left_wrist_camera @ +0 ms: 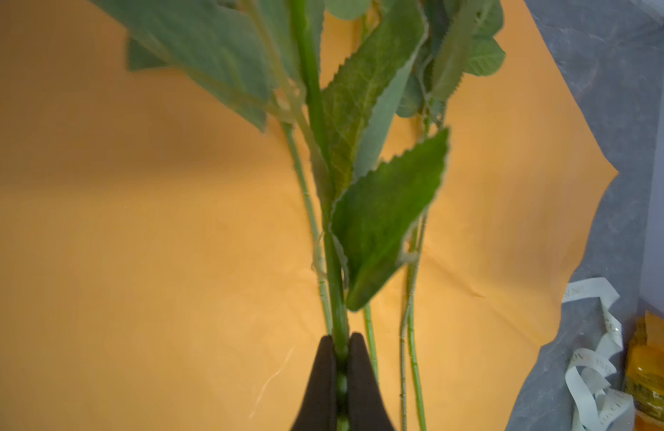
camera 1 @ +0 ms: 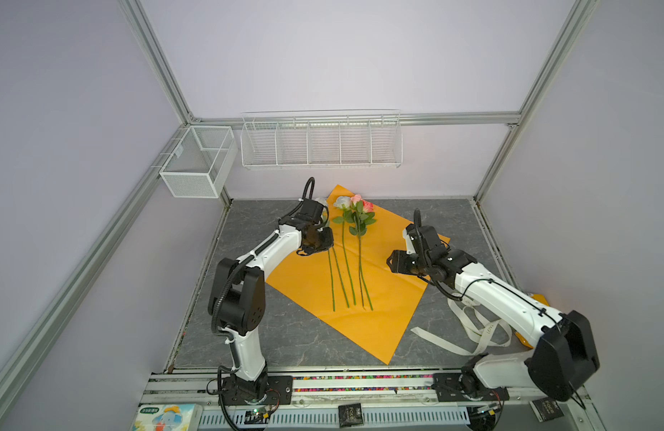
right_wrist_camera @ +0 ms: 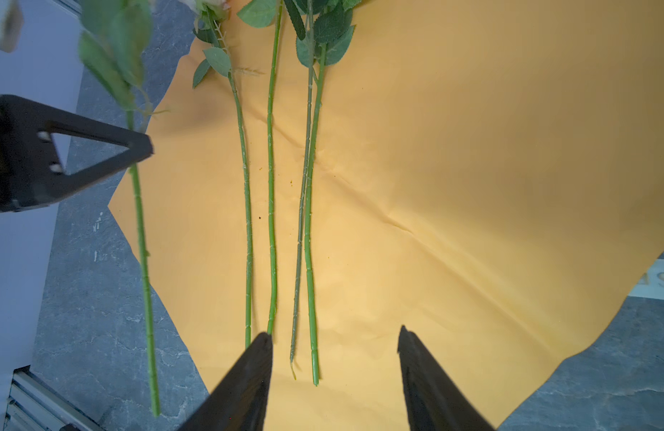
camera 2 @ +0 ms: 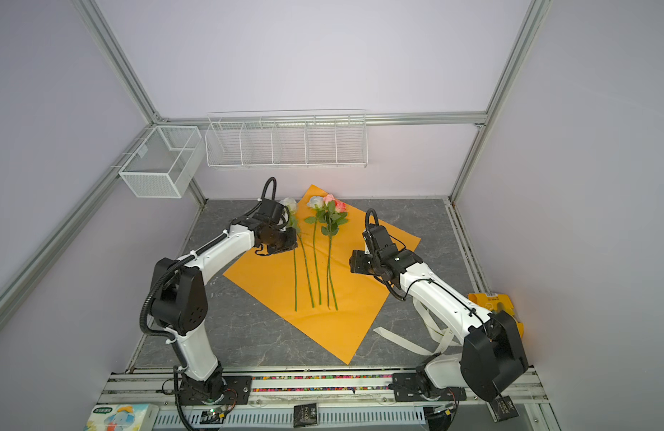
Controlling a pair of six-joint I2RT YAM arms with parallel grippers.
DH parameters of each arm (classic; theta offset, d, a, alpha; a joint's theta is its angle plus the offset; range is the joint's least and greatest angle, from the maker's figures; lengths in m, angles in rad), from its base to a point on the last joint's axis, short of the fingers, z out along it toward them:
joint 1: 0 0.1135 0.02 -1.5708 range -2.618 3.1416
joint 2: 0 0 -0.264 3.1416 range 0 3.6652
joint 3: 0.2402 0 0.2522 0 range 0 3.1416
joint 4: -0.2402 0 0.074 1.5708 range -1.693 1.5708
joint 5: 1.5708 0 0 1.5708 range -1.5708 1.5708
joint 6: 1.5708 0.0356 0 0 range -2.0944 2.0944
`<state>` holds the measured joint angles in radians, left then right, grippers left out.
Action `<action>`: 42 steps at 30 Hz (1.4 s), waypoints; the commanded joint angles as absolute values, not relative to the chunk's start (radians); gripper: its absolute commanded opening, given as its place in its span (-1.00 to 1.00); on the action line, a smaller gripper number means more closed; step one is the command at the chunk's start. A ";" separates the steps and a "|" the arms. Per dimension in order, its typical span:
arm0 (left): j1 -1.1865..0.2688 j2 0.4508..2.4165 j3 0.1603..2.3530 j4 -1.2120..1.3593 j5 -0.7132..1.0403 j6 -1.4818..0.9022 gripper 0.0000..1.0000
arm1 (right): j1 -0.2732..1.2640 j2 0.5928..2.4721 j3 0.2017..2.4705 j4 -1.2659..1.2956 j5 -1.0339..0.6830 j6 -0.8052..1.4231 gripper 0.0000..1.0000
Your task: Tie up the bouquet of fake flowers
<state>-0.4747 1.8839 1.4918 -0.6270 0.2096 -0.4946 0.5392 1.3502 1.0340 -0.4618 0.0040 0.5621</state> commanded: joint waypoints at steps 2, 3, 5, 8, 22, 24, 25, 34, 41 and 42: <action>-0.524 1.990 1.581 -0.594 0.209 -0.542 -1.00 | 0.542 1.296 1.002 -0.495 0.014 0.576 0.15; -0.527 2.015 1.597 -0.605 0.188 -0.555 -1.00 | 0.543 1.287 0.998 -0.499 0.013 0.575 0.16; -0.528 2.051 1.614 -0.590 0.189 -0.562 -1.00 | 0.543 1.273 0.990 -0.503 0.011 0.576 0.16; -0.527 2.089 1.636 -0.559 0.183 -0.573 -1.00 | 0.543 1.260 0.976 -0.506 0.014 0.577 0.16; -0.529 2.251 1.794 -0.620 0.176 -0.580 -0.71 | 0.543 1.280 0.972 -0.508 0.002 0.573 0.16; -0.530 2.229 1.774 -0.642 0.161 -0.593 -0.57 | 0.543 1.281 0.971 -0.508 0.009 0.566 0.16; -0.531 2.211 1.754 -0.639 0.168 -0.594 -0.52 | 0.543 1.283 0.970 -0.509 0.013 0.561 0.16; -0.540 1.973 1.586 -0.612 0.173 -0.599 0.05 | 0.540 1.264 0.947 -0.526 -0.021 0.548 0.16; -0.540 1.674 1.283 -0.493 0.166 -0.608 0.22 | 0.546 1.213 0.886 -0.539 -0.166 0.539 0.27; -0.540 1.645 1.233 -0.467 0.198 -0.613 0.20 | 0.554 1.211 0.858 -0.548 -0.185 0.545 0.27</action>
